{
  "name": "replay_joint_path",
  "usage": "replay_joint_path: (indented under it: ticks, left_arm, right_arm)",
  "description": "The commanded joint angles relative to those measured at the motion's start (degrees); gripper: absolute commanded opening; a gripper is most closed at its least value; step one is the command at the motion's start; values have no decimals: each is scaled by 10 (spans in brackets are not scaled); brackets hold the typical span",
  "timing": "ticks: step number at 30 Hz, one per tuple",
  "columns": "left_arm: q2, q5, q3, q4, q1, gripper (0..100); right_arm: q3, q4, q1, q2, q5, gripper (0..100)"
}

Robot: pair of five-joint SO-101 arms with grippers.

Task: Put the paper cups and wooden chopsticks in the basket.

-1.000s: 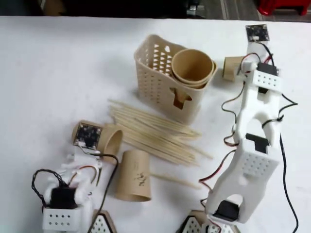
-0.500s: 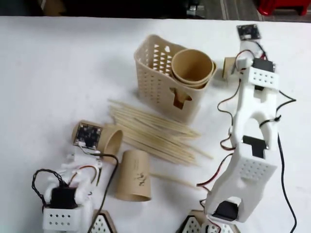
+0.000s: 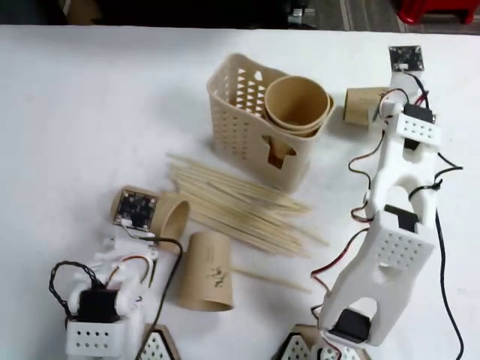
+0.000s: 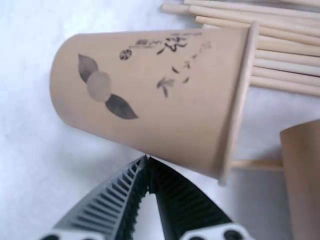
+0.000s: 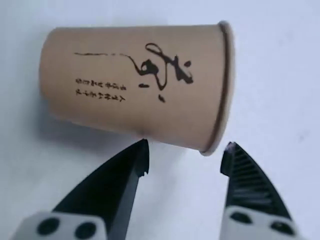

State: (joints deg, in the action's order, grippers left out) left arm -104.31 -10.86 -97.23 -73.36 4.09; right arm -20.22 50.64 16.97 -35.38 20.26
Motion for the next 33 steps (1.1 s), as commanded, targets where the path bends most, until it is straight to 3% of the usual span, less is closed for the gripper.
replay_joint_path:
  ticks: [1, 7, 13, 20, 27, 33]
  left_arm:
    - [0, 4, 3, -3, 1, 24]
    - [0, 4, 3, -3, 1, 24]
    - [0, 4, 3, -3, 1, 24]
    - [0, 4, 3, -3, 1, 24]
    - [0, 4, 3, -3, 1, 24]
    - [0, 4, 3, -3, 1, 24]
  right_arm:
    - [-9, 59, -20, 22, 1, 240]
    - [-9, 153, -57, 55, 2, 240]
    - [-9, 208, -65, 83, 76, 241]
    - [-9, 88, 3, 78, 73, 242]
    - [-9, -20, 7, 15, 73, 241]
    - [-9, 14, -18, -16, 77, 240]
